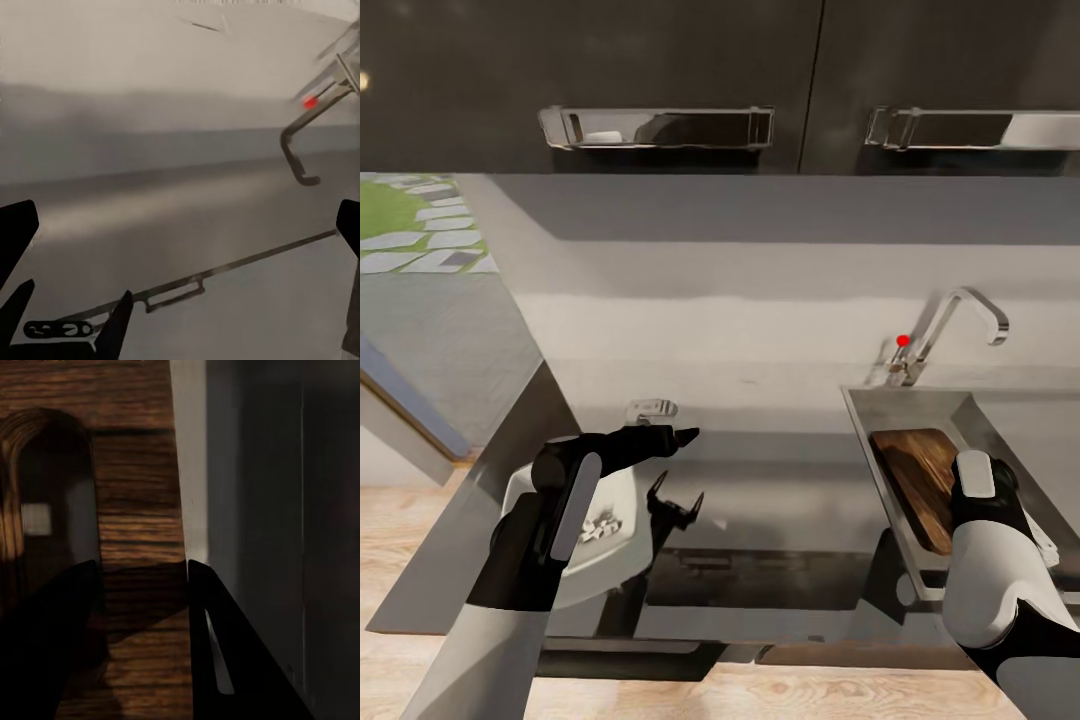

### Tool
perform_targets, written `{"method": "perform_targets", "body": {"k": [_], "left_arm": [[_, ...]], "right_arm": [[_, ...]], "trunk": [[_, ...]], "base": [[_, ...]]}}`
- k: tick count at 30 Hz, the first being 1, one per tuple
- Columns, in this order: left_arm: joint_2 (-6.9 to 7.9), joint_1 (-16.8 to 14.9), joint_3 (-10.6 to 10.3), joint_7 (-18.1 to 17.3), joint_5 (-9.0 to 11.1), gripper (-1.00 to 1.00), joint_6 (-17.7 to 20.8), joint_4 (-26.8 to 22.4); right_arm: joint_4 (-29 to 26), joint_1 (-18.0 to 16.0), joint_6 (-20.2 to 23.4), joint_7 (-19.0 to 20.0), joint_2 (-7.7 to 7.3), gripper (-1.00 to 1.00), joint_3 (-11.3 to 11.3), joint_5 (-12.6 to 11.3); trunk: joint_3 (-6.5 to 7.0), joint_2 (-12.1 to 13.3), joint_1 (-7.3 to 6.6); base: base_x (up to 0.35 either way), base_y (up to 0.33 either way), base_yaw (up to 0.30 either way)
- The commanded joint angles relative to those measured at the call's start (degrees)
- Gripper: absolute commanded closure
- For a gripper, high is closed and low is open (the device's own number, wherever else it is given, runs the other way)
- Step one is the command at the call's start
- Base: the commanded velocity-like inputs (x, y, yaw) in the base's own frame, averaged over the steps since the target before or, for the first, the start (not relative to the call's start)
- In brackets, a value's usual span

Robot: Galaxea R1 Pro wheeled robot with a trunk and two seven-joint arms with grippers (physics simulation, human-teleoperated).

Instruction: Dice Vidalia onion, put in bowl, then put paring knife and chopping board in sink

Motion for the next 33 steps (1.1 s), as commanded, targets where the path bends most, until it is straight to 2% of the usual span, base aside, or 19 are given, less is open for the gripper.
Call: {"method": "perform_targets", "body": {"k": [1,8,33], "left_arm": [[-0.03,-0.1,0.1,-0.2,-0.1,-1.00,0.3,0.0],[-0.03,-0.1,0.1,-0.2,-0.1,-1.00,0.3,-0.1],[-0.03,-0.1,0.1,-0.2,-0.1,-1.00,0.3,-0.1]], "right_arm": [[-0.1,-0.1,0.5,-0.2,-0.01,1.00,0.0,-0.2],[-0.1,-0.1,0.5,-0.2,-0.01,1.00,0.0,-0.2],[-0.1,-0.1,0.5,-0.2,-0.01,1.00,0.0,-0.2]], "trunk": [[-0.10,-0.1,0.05],[-0.10,-0.1,0.05],[-0.41,-0.1,0.05]], "base": [[0.211,0.000,0.000],[0.120,0.000,0.000],[0.003,0.000,0.000]]}}
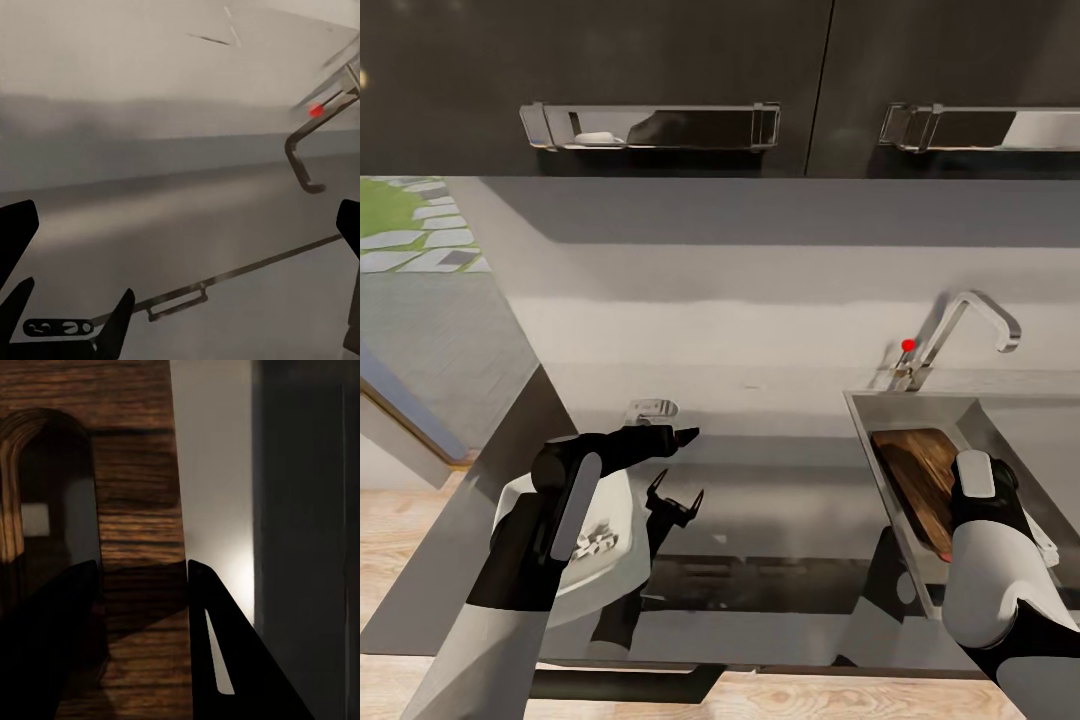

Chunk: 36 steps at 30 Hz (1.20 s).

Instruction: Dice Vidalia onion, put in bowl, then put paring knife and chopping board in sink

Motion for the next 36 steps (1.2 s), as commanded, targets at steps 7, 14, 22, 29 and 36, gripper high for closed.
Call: {"method": "perform_targets", "body": {"k": [7,14,22,29,36], "left_arm": [[-0.03,-0.1,0.1,-0.2,-0.1,-1.00,0.3,0.0],[-0.03,-0.1,0.1,-0.2,-0.1,-1.00,0.3,0.0],[-0.03,-0.1,0.1,-0.2,-0.1,-1.00,0.3,0.0],[-0.01,-0.1,0.0,-0.2,-0.1,-1.00,0.3,0.0],[-0.02,-0.1,0.1,-0.2,-0.1,-1.00,0.3,0.0]], "right_arm": [[-0.1,0.0,0.4,-0.1,-0.01,1.00,0.0,-0.1],[-0.1,0.0,0.2,-0.1,-0.01,1.00,0.0,-0.1],[0.0,0.0,0.2,-0.1,-0.01,1.00,0.0,-0.1],[0.1,0.0,0.1,-0.1,-0.01,1.00,-0.2,-0.1],[0.1,0.0,0.1,-0.1,-0.01,1.00,-0.2,-0.1]], "trunk": [[-0.10,-0.1,0.03],[-0.10,-0.1,0.03],[-0.10,-0.1,0.03],[-0.10,-0.1,0.03],[-0.24,-0.1,0.03]], "base": [[0.000,0.000,0.000],[0.000,0.000,0.000],[0.000,0.000,0.000],[0.000,0.000,0.000],[0.000,0.000,0.000]]}}
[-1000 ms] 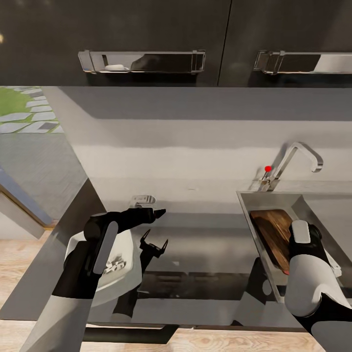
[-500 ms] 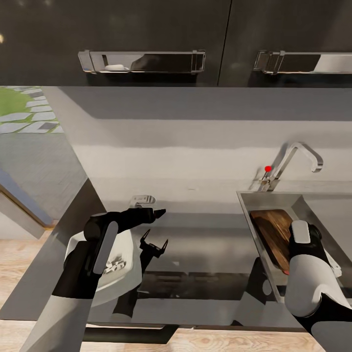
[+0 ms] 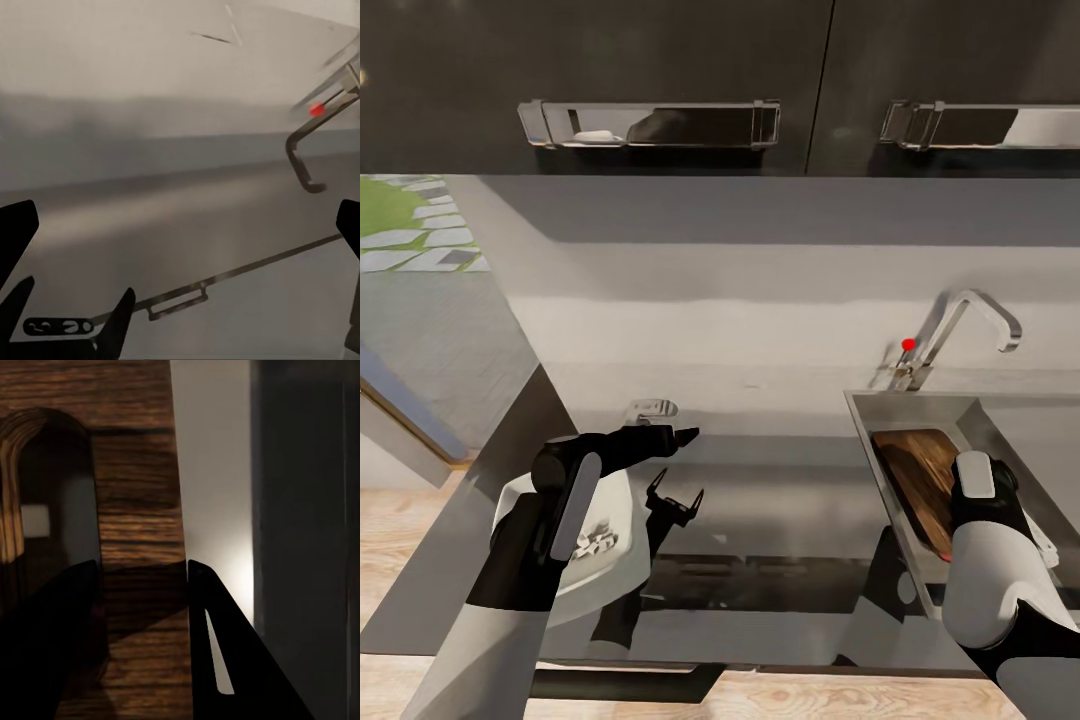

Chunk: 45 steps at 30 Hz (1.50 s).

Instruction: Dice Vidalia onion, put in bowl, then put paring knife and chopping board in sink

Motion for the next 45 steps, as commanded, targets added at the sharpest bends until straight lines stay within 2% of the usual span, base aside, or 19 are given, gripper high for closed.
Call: {"method": "perform_targets", "body": {"k": [1,15,32,33,45], "left_arm": [[-0.03,-0.1,0.1,-0.2,-0.1,-1.00,0.3,0.0],[0.00,-0.1,0.1,-0.2,-0.1,-1.00,0.3,0.0],[0.00,-0.1,0.1,-0.2,-0.1,-1.00,0.3,0.0],[-0.02,-0.1,0.1,-0.2,-0.1,-1.00,0.3,0.0],[0.01,-0.1,0.1,-0.2,-0.1,-1.00,0.3,0.0]], "right_arm": [[-0.1,0.0,0.5,-0.2,-0.01,1.00,0.0,-0.1],[-0.1,0.0,0.5,-0.2,-0.01,1.00,0.0,-0.1],[-0.1,0.0,0.6,-0.2,-0.01,1.00,0.0,-0.1],[-0.1,0.0,0.6,-0.2,-0.01,-1.00,-0.1,-0.1],[-0.1,0.0,0.7,-0.2,-0.01,-1.00,-0.1,-0.1]], "trunk": [[-0.15,-0.1,0.03],[-0.91,-0.1,0.03],[-1.20,-0.1,0.03],[-1.20,-0.1,0.03],[-1.21,-0.1,0.03]], "base": [[0.000,0.000,0.000],[0.000,0.000,0.000],[0.000,0.000,0.000],[0.000,0.000,0.000],[0.000,0.000,0.000]]}}
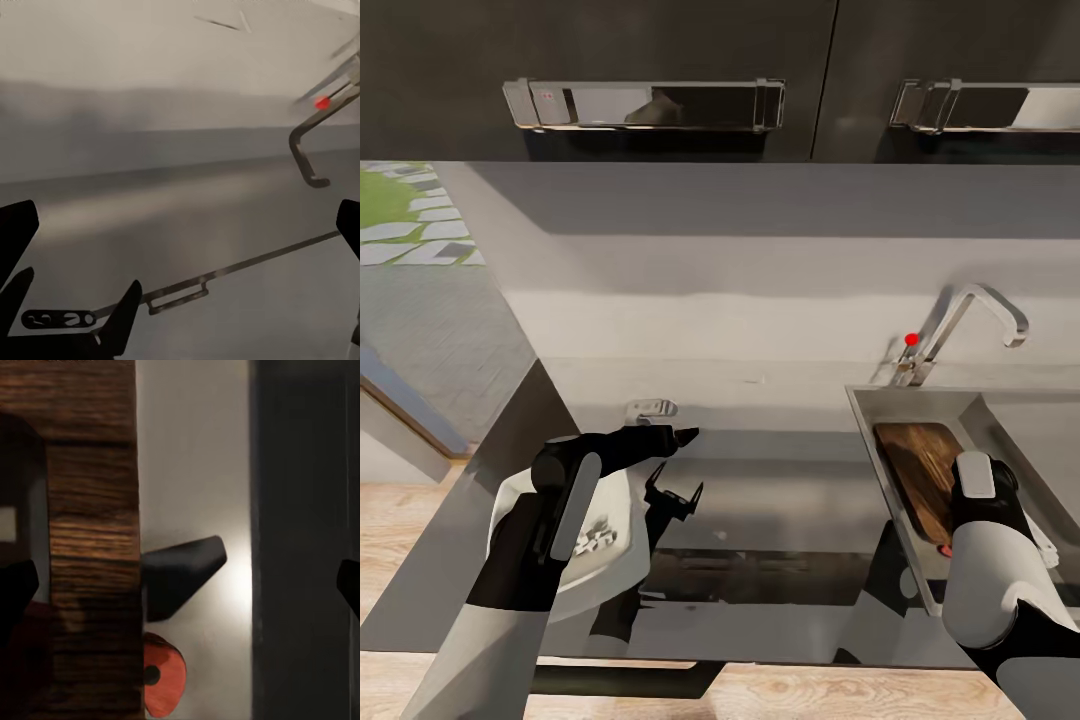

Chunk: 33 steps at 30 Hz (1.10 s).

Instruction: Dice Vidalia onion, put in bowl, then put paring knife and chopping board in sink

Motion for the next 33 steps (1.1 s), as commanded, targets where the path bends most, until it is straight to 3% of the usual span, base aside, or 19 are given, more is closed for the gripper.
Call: {"method": "perform_targets", "body": {"k": [1,11,33], "left_arm": [[-0.03,-0.1,0.1,-0.2,-0.1,-1.00,0.3,0.0],[-0.05,-0.1,0.1,-0.2,-0.1,-1.00,0.3,0.0],[-0.08,-0.1,0.1,-0.2,-0.1,-1.00,0.3,0.0]], "right_arm": [[-0.1,0.0,0.6,-0.3,-0.01,-1.00,0.0,-0.2],[-0.1,0.0,0.7,-0.3,-0.01,-1.00,0.0,-0.2],[-0.1,0.0,1.0,-0.3,-0.01,-1.00,-0.1,-0.2]], "trunk": [[-0.10,-0.1,0.03],[-0.01,-0.1,0.03],[1.92,-0.1,0.03]], "base": [[0.000,0.000,0.000],[0.000,0.000,0.000],[0.000,0.000,0.000]]}}
